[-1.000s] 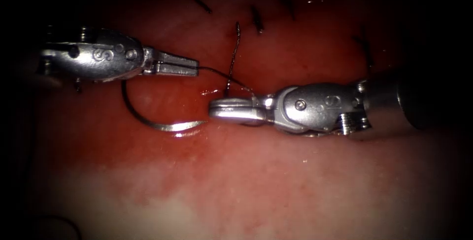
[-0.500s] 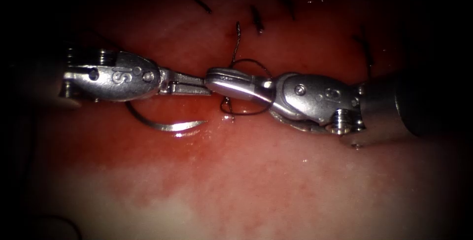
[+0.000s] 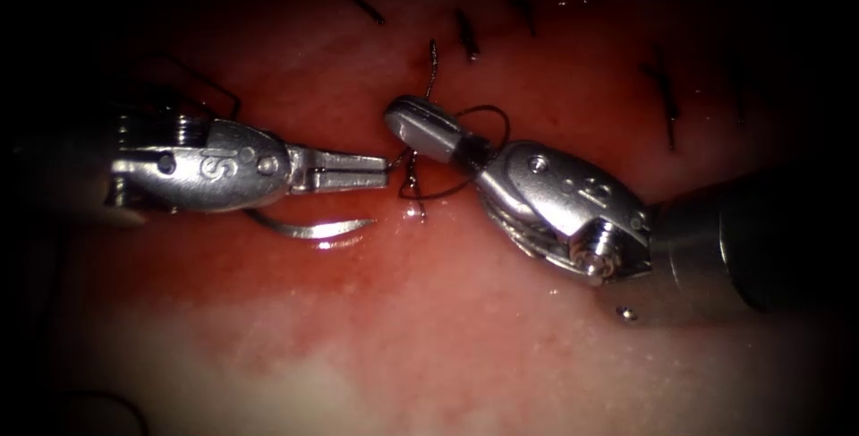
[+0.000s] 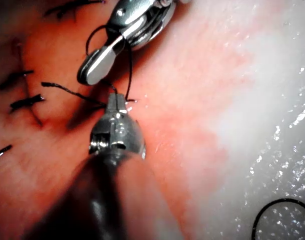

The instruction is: Wound Closure

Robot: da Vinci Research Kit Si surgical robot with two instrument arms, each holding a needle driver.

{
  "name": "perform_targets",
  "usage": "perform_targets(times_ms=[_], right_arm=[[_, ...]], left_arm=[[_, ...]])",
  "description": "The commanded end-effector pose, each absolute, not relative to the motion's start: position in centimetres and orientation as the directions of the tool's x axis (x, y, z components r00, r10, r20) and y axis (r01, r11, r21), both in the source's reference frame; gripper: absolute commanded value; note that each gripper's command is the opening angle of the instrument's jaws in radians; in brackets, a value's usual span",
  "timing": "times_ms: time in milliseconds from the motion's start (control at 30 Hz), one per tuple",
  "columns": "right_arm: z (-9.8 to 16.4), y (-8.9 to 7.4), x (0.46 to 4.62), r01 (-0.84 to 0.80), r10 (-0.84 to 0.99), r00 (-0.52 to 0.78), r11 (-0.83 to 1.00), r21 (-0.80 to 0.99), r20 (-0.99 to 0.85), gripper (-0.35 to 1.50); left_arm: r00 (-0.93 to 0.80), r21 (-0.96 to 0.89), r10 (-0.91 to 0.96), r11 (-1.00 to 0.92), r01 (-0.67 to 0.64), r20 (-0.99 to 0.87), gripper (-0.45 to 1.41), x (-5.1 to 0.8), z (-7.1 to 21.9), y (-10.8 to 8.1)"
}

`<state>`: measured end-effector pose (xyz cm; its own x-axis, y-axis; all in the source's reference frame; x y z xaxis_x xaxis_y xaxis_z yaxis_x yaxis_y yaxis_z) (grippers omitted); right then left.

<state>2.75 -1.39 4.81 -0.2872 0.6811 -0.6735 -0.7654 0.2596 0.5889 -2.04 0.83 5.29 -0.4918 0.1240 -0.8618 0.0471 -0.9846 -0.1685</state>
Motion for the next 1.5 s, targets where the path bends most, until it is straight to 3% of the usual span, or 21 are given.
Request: perform_targets(times_ms=[33, 233, 567, 1067, 1333, 1367, 1400, 1467, 1500], right_arm=[[4.83, -1.45, 2.81, -0.773, 0.715, -0.318, 0.184, 0.607, -0.622, 0.41], [4.88, -1.37, 2.86, -0.764, 0.775, -0.369, 0.062, 0.643, -0.513, 0.81], [4.94, -1.36, 2.84, -0.744, 0.778, -0.42, -0.001, 0.668, -0.467, 1.03], [5.14, -1.32, 2.69, -0.759, 0.774, -0.432, -0.035, 0.65, -0.463, 1.1], [5.36, -1.29, 2.93, -0.714, 0.818, -0.448, -0.084, 0.695, -0.361, 0.98], [5.4, -1.31, 2.95, -0.716, 0.824, -0.444, -0.089, 0.693, -0.353, 0.93], [5.44, -1.33, 2.96, -0.724, 0.831, -0.434, -0.091, 0.684, -0.349, 0.73], [5.49, -1.38, 2.97, -0.732, 0.841, -0.418, -0.089, 0.675, -0.343, -0.25], [5.51, -1.42, 2.96, -0.746, 0.85, -0.395, -0.074, 0.662, -0.349, -0.35]], left_arm=[[-0.494, -0.171, 0.127, -0.984, 0.043, -0.86, -0.45, -2.13, 5.33, 0.74], [-0.497, -0.171, 0.132, -0.985, 0.034, -0.858, -0.45, -2.23, 5.33, 0.75], [-0.502, -0.172, 0.14, -0.985, 0.017, -0.854, -0.45, -2.32, 5.38, 0.87], [-0.518, -0.176, 0.136, -0.984, 0.027, -0.845, -0.45, -2.34, 5.53, 0.93], [-0.528, -0.175, 0.13, -0.984, 0.035, -0.84, -0.45, -2.31, 5.59, 0.91], [-0.53, -0.175, 0.13, -0.984, 0.036, -0.838, -0.45, -2.3, 5.59, 0.9], [-0.53, -0.175, 0.13, -0.984, 0.036, -0.838, -0.45, -2.3, 5.59, 0.9], [-0.53, -0.175, 0.129, -0.984, 0.038, -0.838, -0.45, -2.29, 5.59, 0.9], [-0.529, -0.175, 0.128, -0.984, 0.039, -0.839, -0.45, -2.29, 5.59, 0.9]])
